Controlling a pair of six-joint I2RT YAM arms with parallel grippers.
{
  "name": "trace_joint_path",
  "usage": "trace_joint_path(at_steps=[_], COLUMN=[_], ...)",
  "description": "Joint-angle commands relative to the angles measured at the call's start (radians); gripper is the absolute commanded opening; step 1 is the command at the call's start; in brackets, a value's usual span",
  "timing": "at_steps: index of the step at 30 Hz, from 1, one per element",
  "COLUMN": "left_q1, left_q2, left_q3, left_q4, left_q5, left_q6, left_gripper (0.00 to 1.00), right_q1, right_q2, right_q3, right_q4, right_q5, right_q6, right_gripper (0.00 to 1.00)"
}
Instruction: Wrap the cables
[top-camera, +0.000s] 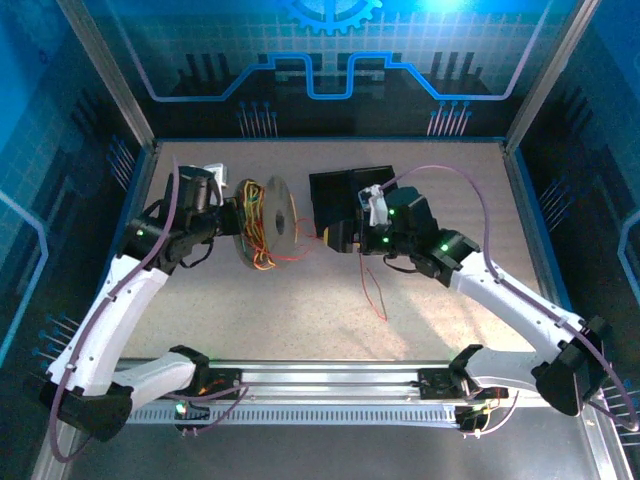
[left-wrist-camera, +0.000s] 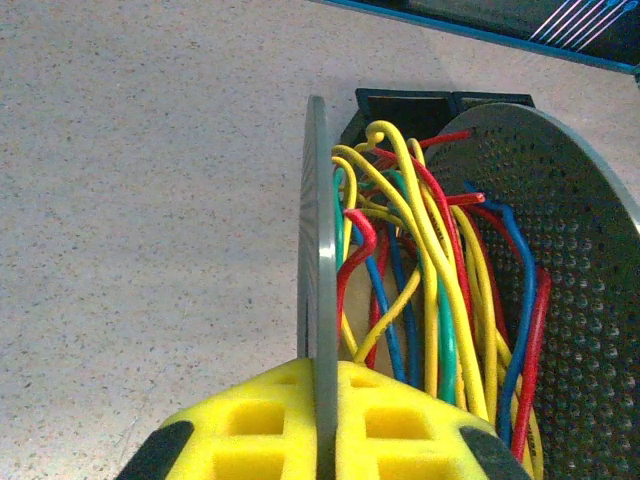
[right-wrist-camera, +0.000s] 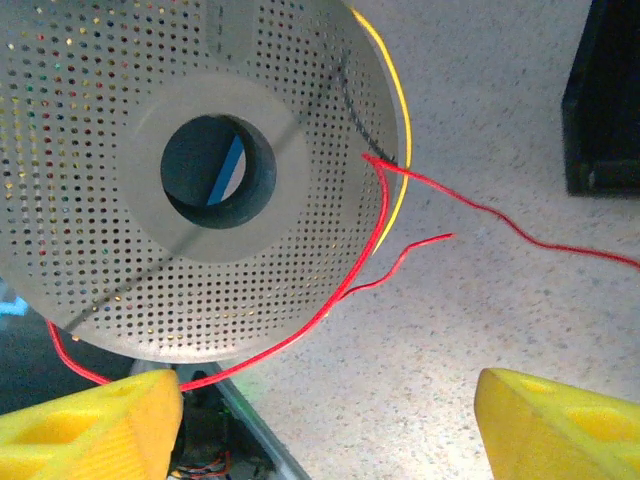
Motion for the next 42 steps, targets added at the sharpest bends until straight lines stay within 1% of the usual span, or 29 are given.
trace_joint_path(at_steps=[1,4,5,7,10,12,15,21,23,27,30,38,41,42], left_q1=[-0.005,-0.005,-0.005,-0.005,-0.005,-0.005,-0.005,-0.005,-0.005,-0.005,-0.006,-0.006,-0.008,-0.008], left_q2=[-0.042,-0.047,-0.052,-0.064,-0.079,-0.083,-0.09,-0.097,-0.103,-0.106,-0.103,-0.106,-0.108,-0.108], left_q3=[0.066,0.063,0.055,0.044,0.038,0.036,0.031,0.017,0.007,-0.003,-0.005,-0.024,-0.029,-0.029], left_q4=[0.116,0.123,0.13,0.15,0.168,0.175,0.185,0.229,0.255,0.292,0.302,0.334,0.338,0.34], left_q5=[0.053,0.068,0.075,0.087,0.111,0.129,0.159,0.215,0.239,0.276,0.284,0.299,0.3,0.299], left_q6=[-0.01,-0.002,-0.001,0.003,0.007,0.013,0.027,0.045,0.047,0.058,0.068,0.069,0.071,0.072], left_gripper=[0.0,0.0,0.0,0.0,0.0,0.0,0.0,0.0,0.0,0.0,0.0,0.0,0.0,0.0], right_q1=[-0.04,-0.061,-0.077,-0.119,-0.198,-0.24,-0.275,-0.279,-0.277,-0.274,-0.27,-0.254,-0.255,-0.253], right_q2=[-0.012,-0.015,-0.015,-0.013,-0.002,0.004,0.04,0.148,0.178,0.24,0.272,0.323,0.339,0.345], right_q3=[0.091,0.112,0.121,0.12,0.103,0.091,0.106,0.169,0.184,0.204,0.201,0.182,0.174,0.172], right_q4=[-0.185,-0.254,-0.276,-0.281,-0.26,-0.232,-0.23,-0.263,-0.273,-0.296,-0.293,-0.292,-0.286,-0.29], right_q5=[0.082,0.112,0.101,0.015,-0.111,-0.191,-0.265,-0.357,-0.368,-0.422,-0.455,-0.461,-0.462,-0.457], right_q6=[-0.17,-0.254,-0.273,-0.305,-0.301,-0.299,-0.305,-0.331,-0.345,-0.38,-0.389,-0.403,-0.403,-0.406], right_gripper=[0.77,0.77,0.79,0.78,0.74,0.73,0.73,0.68,0.67,0.63,0.59,0.53,0.48,0.48])
